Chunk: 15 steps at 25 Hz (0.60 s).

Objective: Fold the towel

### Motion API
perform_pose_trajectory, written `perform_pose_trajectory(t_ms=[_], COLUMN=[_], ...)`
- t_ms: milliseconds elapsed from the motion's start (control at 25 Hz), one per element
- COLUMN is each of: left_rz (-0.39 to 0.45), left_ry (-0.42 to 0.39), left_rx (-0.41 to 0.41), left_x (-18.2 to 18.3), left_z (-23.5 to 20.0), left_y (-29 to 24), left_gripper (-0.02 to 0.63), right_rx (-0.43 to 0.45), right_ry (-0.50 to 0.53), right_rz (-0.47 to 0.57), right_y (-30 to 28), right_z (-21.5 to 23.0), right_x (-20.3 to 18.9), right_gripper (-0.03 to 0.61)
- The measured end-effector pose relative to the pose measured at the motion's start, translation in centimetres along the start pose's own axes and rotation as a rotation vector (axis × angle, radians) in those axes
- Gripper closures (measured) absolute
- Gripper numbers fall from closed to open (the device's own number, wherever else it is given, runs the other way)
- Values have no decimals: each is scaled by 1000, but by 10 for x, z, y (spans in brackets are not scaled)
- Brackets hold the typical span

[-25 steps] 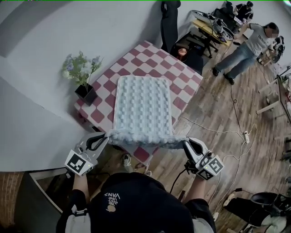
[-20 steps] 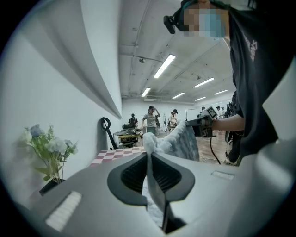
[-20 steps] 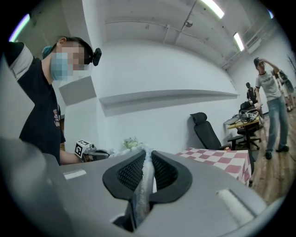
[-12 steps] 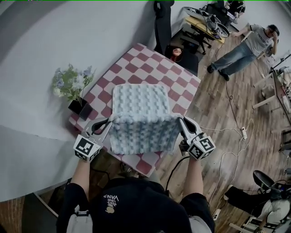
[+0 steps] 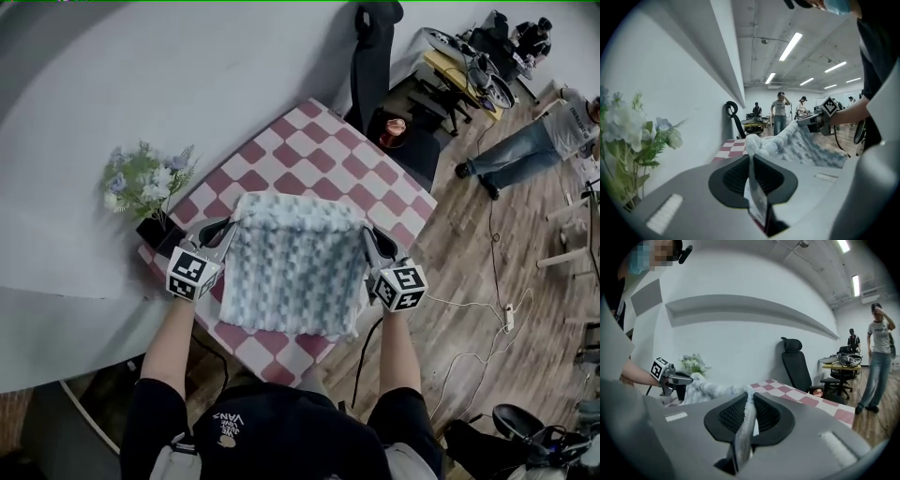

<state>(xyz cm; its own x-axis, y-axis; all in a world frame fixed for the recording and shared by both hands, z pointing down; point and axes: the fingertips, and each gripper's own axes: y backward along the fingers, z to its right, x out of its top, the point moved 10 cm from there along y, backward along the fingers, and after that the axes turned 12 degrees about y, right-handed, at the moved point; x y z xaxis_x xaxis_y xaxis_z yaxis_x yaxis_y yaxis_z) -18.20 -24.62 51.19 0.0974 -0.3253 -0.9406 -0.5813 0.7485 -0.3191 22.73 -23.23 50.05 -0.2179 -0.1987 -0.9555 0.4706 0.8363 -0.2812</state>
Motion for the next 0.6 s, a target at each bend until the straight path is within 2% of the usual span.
perform_pose_trajectory(t_ms=[240, 360, 440, 600], left_rz=[-124, -241, -302, -323], left_ry=[88, 130, 139, 171], left_rx=[87, 124, 160, 227], left_x=[-18, -38, -51, -60], left_z=[-26, -36, -41, -52], left_y=[-60, -82, -93, -97], left_gripper=[588, 582, 570, 509], right_rx=[-15, -22, -43, -105], right_ry=[-4, -26, -52, -116], right_rz=[-113, -196, -271, -385], right_y=[-61, -84, -94, -96], right_z=[25, 29, 31, 35], right_x=[-26, -47, -62, -82], right_gripper=[538, 536, 514, 435])
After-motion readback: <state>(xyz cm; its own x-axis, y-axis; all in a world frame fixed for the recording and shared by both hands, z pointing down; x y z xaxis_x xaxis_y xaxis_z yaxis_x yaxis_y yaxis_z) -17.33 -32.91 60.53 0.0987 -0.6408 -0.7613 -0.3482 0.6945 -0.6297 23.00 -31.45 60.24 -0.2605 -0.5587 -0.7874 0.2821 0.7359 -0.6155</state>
